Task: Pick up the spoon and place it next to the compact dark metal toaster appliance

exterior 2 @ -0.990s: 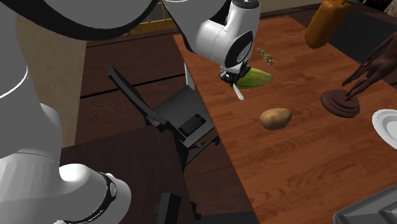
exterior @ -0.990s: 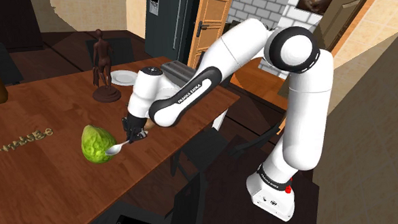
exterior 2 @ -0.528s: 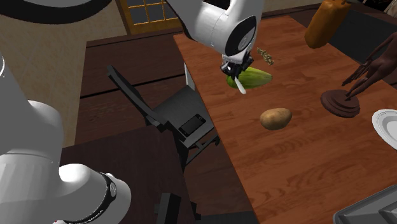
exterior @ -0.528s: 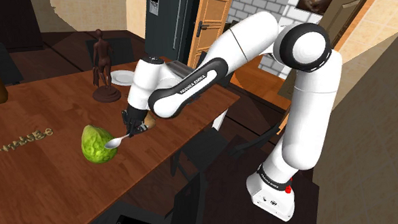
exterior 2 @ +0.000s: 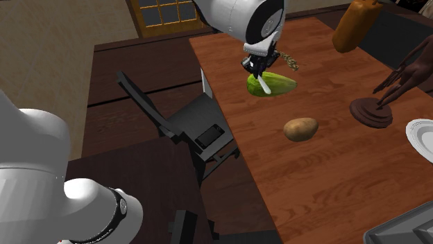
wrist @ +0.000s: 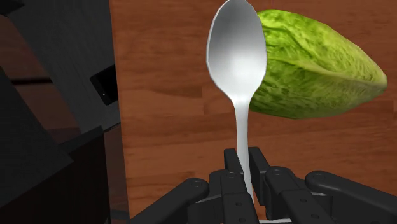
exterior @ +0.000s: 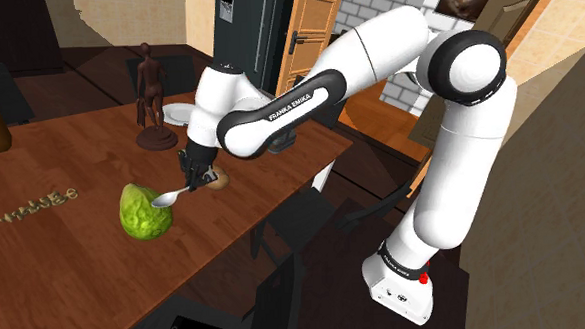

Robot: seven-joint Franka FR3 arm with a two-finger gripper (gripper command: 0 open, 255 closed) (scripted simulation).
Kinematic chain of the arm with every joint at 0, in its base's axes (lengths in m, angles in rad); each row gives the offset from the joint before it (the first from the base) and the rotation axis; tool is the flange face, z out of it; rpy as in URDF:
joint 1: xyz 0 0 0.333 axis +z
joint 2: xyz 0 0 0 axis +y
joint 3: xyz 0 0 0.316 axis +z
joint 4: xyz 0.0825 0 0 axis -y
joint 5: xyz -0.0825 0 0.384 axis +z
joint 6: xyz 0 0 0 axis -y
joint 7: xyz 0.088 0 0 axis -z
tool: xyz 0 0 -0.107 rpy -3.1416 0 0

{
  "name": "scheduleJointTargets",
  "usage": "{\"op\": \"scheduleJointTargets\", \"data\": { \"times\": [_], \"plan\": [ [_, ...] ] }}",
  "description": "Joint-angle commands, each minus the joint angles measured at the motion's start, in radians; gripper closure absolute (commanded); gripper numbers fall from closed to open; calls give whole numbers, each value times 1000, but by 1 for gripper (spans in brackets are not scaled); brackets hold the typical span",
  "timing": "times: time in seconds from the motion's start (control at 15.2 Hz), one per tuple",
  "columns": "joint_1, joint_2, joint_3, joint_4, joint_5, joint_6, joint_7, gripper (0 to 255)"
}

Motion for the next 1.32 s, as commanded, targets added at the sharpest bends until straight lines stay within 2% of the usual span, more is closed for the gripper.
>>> {"op": "scheduleJointTargets", "data": {
  "times": [0.0,1.06,1.25],
  "plan": [
    [-6,-18,7,7,14,-24,-9,255],
    [-32,-134,34,90,97,-208,-56,255],
    [-79,-159,12,63,136,-208,-147,255]
  ]
}}
